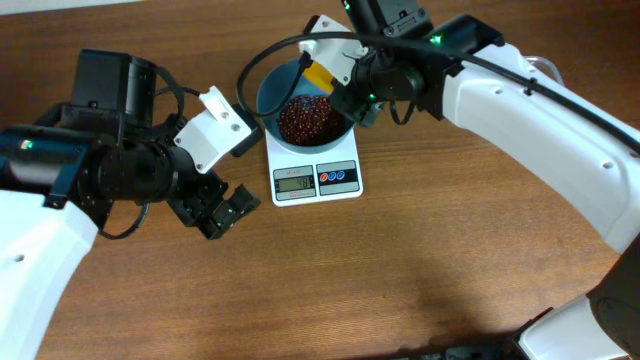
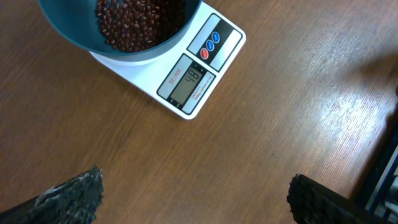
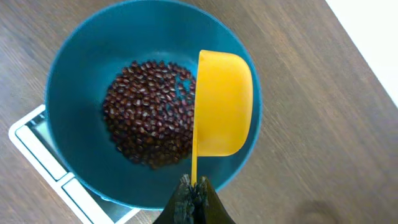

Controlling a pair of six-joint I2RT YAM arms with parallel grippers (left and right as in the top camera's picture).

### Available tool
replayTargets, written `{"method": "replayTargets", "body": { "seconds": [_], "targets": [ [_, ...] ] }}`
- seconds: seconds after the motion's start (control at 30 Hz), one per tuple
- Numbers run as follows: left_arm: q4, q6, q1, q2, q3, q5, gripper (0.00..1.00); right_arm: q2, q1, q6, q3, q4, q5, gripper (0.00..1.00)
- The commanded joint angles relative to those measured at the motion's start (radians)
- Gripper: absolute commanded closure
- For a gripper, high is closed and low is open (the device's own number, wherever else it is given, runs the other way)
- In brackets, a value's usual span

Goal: Scoop item into bowl and weigh 50g on scale
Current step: 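Tilt the scoop to pour beans into the teal bowl, then move the empty yellow scoop right into the bean tub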

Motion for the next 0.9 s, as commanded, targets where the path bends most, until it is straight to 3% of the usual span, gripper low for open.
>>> {"method": "replayTargets", "body": {
  "seconds": [0.0, 0.17, 0.27, 0.37, 0.47, 0.53, 0.57, 0.67, 0.73, 0.87],
  "targets": [
    [-0.001, -0.010, -0.002, 0.002, -0.004, 0.008, 0.01, -0.032, -0.003, 0.038, 0.035, 0.018, 0.031, 0.96],
    [-0.001, -0.010, -0.002, 0.002, -0.004, 0.008, 0.01, -0.109, -0.221, 0.310, 0.260, 0.022, -0.007, 0.96],
    [-0.001, -0.010, -0.002, 0.002, -0.004, 0.008, 0.01, -0.195, -0.400, 0.439, 0.296, -0.003, -0.007, 0.96],
    [-0.001, -0.010, -0.002, 0.002, -0.004, 0.008, 0.01, -0.230, -0.613, 0.500, 0.295, -0.216, -0.007, 0.96],
    [-0.001, -0.010, -0.002, 0.002, -0.004, 0.008, 0.01, -0.212, -0.720, 0.544, 0.294, -0.460, -0.008, 0.96],
    [-0.001, -0.010, -0.002, 0.002, -0.004, 0.008, 0.01, -0.206, -0.750, 0.701, 0.293, -0.524, -0.074, 0.96],
    [-0.001, -0.010, -0.002, 0.002, -0.004, 0.008, 0.01, -0.206, -0.777, 0.702, 0.291, -0.565, -0.235, 0.96],
    [-0.001, -0.010, -0.002, 0.002, -0.004, 0.008, 0.01, -0.206, -0.851, 0.582, 0.222, -0.732, -0.372, 0.96],
    [-0.001, -0.010, -0.002, 0.002, -0.004, 0.008, 0.01, -0.206, -0.906, 0.494, 0.103, -0.702, -0.505, 0.96],
    [-0.001, -0.010, -0.002, 0.002, -0.004, 0.008, 0.01, -0.204, -0.929, 0.495, -0.061, -0.579, -0.589, 0.96]
  ]
}}
